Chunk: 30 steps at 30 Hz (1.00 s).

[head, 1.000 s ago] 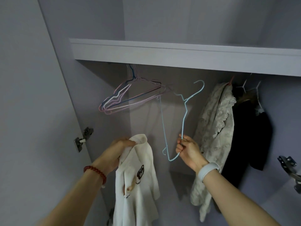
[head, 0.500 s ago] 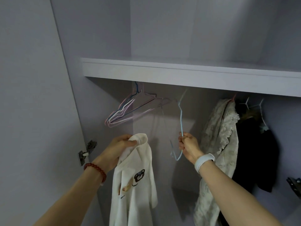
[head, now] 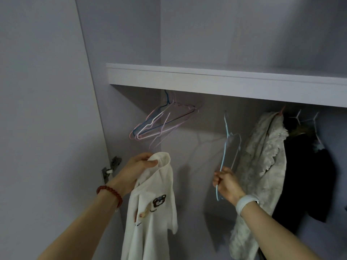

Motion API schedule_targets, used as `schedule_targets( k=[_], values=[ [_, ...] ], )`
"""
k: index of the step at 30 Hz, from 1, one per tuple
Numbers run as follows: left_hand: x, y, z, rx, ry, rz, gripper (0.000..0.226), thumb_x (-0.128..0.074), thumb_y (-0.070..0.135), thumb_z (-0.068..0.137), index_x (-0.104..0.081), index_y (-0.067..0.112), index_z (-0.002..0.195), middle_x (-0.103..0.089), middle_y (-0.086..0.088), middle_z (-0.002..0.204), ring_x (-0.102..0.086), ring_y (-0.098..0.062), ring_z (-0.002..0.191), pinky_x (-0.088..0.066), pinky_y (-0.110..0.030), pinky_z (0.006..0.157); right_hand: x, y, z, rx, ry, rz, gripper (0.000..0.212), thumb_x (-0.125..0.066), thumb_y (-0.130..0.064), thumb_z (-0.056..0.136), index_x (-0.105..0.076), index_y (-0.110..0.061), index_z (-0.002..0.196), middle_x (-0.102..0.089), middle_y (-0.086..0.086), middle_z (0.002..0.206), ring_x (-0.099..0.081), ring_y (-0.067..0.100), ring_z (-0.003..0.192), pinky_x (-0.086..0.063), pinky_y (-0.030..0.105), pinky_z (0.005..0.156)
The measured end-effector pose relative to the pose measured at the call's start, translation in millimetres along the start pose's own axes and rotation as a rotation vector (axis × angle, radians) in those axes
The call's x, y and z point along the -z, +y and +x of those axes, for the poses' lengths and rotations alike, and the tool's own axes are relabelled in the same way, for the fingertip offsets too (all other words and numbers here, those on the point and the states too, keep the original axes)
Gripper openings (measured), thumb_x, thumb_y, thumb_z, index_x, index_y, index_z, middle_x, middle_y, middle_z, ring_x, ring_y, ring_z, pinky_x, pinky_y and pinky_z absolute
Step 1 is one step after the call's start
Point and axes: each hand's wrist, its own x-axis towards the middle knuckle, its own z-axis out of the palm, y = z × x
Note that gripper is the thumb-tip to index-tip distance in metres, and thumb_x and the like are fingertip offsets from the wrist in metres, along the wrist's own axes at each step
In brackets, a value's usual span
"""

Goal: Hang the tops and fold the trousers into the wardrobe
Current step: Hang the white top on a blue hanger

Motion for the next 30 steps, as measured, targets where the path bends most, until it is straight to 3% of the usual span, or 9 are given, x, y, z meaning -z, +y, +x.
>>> schedule_targets(
  k=[8, 11, 13, 15, 17, 21, 24, 27, 30],
  values=[
    [-20.8, -20.7, -5.9, -0.048, -0.088, 0.129, 0.01, -0.06, 0.003, 0.085, -0.063, 0.012, 0.085, -0.063, -0.006, 0.084, -0.059, -0.019, 0.074, -0.048, -0.027, 0.066, 38.3, 15.8, -29.1, 0.046, 0.029, -0.066, 0.032, -0.055, 0.001, 0.085, -0.044, -0.028, 0.094, -0.06, -0.001, 0.063, -0.047, 0.01, 0.043, -0.037, 0.021, 0.05],
    [-26.8, -28.5, -8.4, -0.097, -0.141, 0.259, 0.009, -0.063, 0.006, 0.085, -0.065, 0.014, 0.086, -0.063, -0.005, 0.084, -0.059, -0.016, 0.076, -0.048, -0.024, 0.068, 52.1, 16.3, -16.6, 0.062, 0.219, -0.325, 0.026, -0.068, -0.03, 0.079, -0.044, -0.027, 0.072, -0.042, -0.003, 0.052, -0.034, 0.004, 0.032, -0.026, 0.014, 0.035],
    [-30.7, -34.2, -8.5, -0.157, -0.138, 0.35, 0.013, -0.063, 0.005, 0.085, -0.064, 0.018, 0.082, -0.063, -0.004, 0.082, -0.056, -0.012, 0.074, -0.045, -0.02, 0.067, 64.4, 32.2, -22.8, 0.119, 0.315, -0.616, 0.036, -0.059, -0.045, 0.083, -0.044, -0.024, 0.059, -0.043, 0.001, 0.055, -0.043, 0.017, 0.045, -0.034, 0.024, 0.045],
    [-34.7, -39.2, -8.9, -0.196, -0.122, 0.396, 0.016, -0.065, 0.005, 0.083, -0.064, 0.019, 0.077, -0.062, -0.003, 0.077, -0.054, -0.008, 0.068, -0.043, -0.016, 0.064, 73.1, 49.8, -34.8, 0.175, 0.296, -0.733, 0.042, -0.049, -0.032, 0.094, -0.057, -0.008, 0.06, -0.052, 0.012, 0.062, -0.048, 0.024, 0.061, -0.038, 0.03, 0.058],
    [-39.1, -44.1, -8.5, -0.224, -0.107, 0.414, 0.019, -0.067, 0.005, 0.082, -0.063, 0.02, 0.071, -0.06, 0.0, 0.07, -0.052, -0.002, 0.061, -0.041, -0.013, 0.06, 71.9, 57.1, -48.4, 0.207, 0.23, -0.651, 0.039, -0.044, -0.02, 0.098, -0.064, 0.005, 0.076, -0.053, 0.008, 0.058, -0.046, 0.016, 0.052, -0.037, 0.019, 0.049],
    [-59.2, -49.5, -7.5, -0.282, -0.149, 0.442, 0.022, -0.069, 0.005, 0.08, -0.063, 0.023, 0.069, -0.061, 0.003, 0.069, -0.053, -0.003, 0.063, -0.043, -0.019, 0.065, 34.7, 37.3, -82.4, 0.202, -0.198, -0.488, 0.022, -0.051, -0.008, 0.094, -0.059, -0.028, 0.101, -0.04, -0.012, 0.051, -0.034, 0.003, 0.045, -0.027, 0.009, 0.04],
    [-76.5, -49.2, -6.6, -0.332, -0.188, 0.438, 0.023, -0.069, 0.004, 0.079, -0.064, 0.025, 0.071, -0.064, 0.004, 0.07, -0.056, -0.003, 0.065, -0.044, -0.018, 0.066, 8.4, 26.9, -95.8, 0.135, -0.464, -0.549, 0.026, -0.053, -0.001, 0.091, -0.059, -0.022, 0.106, -0.054, -0.015, 0.054, -0.049, -0.003, 0.051, -0.035, 0.008, 0.046],
    [-80.9, -50.4, -5.9, -0.37, -0.168, 0.487, 0.017, -0.07, 0.009, 0.08, -0.064, 0.024, 0.075, -0.064, 0.012, 0.072, -0.058, -0.001, 0.066, -0.045, -0.015, 0.066, 0.5, 27.7, -92.3, 0.29, -0.301, -0.69, 0.007, -0.062, -0.009, 0.087, -0.062, -0.016, 0.089, -0.063, 0.002, 0.077, -0.056, 0.014, 0.075, -0.043, 0.021, 0.068],
    [-76.4, -52.2, -4.0, -0.314, -0.216, 0.657, 0.012, -0.069, 0.02, 0.082, -0.058, 0.024, 0.08, -0.059, 0.014, 0.074, -0.056, -0.004, 0.068, -0.042, -0.012, 0.062, 3.8, 23.1, -85.1, 0.368, -0.209, -0.708, 0.015, -0.062, -0.007, 0.086, -0.059, -0.019, 0.079, -0.056, 0.008, 0.073, -0.05, 0.016, 0.07, -0.039, 0.026, 0.066]
  ],
)
